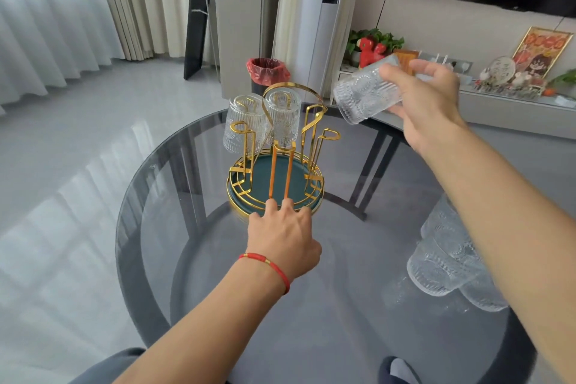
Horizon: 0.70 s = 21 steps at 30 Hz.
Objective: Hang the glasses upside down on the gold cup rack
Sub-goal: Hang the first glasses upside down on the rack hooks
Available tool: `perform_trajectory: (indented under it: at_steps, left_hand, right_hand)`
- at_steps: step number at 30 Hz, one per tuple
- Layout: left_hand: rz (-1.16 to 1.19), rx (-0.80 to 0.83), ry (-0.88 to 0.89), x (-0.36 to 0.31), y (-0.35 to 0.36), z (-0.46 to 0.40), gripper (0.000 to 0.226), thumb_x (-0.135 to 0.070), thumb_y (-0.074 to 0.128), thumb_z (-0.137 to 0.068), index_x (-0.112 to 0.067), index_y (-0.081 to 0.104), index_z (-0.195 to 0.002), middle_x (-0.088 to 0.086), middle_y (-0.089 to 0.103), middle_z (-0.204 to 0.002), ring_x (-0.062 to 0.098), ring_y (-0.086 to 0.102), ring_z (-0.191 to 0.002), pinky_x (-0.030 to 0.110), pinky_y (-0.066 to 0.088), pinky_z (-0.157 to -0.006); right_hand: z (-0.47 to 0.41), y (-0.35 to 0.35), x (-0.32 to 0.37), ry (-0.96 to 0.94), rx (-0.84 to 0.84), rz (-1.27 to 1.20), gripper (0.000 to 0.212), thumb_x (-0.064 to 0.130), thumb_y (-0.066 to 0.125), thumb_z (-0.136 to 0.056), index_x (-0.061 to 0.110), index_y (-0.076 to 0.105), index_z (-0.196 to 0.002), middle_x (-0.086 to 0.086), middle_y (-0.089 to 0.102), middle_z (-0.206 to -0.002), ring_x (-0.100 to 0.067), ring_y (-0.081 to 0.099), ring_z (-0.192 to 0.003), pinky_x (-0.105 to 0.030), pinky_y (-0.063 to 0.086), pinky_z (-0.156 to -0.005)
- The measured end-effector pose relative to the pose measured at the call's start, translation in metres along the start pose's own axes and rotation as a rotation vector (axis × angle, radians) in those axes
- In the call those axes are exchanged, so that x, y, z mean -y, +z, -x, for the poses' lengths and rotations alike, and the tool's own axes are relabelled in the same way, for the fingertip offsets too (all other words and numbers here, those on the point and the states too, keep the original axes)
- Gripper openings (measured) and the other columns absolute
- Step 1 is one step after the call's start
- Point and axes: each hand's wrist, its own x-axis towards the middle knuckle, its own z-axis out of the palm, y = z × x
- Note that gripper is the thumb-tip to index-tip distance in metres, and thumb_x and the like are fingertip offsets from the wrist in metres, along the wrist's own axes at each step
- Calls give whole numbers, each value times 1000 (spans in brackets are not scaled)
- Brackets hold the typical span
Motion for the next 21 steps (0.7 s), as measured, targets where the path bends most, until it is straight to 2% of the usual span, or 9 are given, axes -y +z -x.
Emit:
perform_trajectory:
  at_steps: [2, 5, 10, 16, 19, 21]
  left_hand:
    - [-12, 15, -5, -1, -2, 2, 43, -44, 52, -99, -18, 54, -134, 10, 53, -132, 35, 47, -126, 51, 50, -95]
    - [22, 36, -24, -3, -5, 2, 41, -43, 52, -100, -17, 53, -132, 10, 52, -131, 35, 44, -127, 50, 52, -90]
    - [21, 62, -35, -6, -9, 3, 43, -42, 52, -102, -16, 52, -135, 11, 51, -133, 35, 43, -130, 49, 53, -90]
    - [34, 98, -37, -7, -11, 4, 44, -41, 52, -102, -14, 51, -137, 13, 50, -136, 37, 44, -131, 53, 55, -95]
    - [31, 113, -36, -10, -11, 3, 44, -40, 53, -102, -13, 52, -137, 16, 49, -138, 39, 43, -132, 56, 54, -97]
    - [18, 116, -41, -8, -11, 3, 44, -40, 53, -102, -12, 52, -137, 17, 49, -139, 40, 43, -132, 57, 55, -96]
  right_hand:
    - [-12, 11, -5, -11, 18, 65, 64, 18, 90, -73, 15, 53, -125, -4, 63, -118, -17, 71, -103, -43, 65, -84]
    - [-23, 24, -15, -49, 80, 196, 68, 25, 91, -66, 20, 53, -122, 1, 58, -115, -20, 65, -112, -46, 61, -94]
    - [-28, 35, -26, -92, 240, 318, 81, 32, 93, -60, 24, 50, -128, -10, 62, -125, -19, 62, -119, -45, 55, -102]
    - [-30, 35, -33, -58, 436, 291, 76, 8, 92, -74, 17, 50, -136, -11, 64, -123, -13, 63, -117, -29, 51, -91]
    - [-33, 34, -38, -24, 544, 299, 76, -4, 90, -72, 16, 52, -136, -12, 64, -131, -19, 61, -127, -31, 49, -101]
    - [-36, 37, -40, -3, 620, 313, 77, -10, 87, -71, 15, 53, -136, -11, 65, -134, -16, 61, -128, -26, 50, -98]
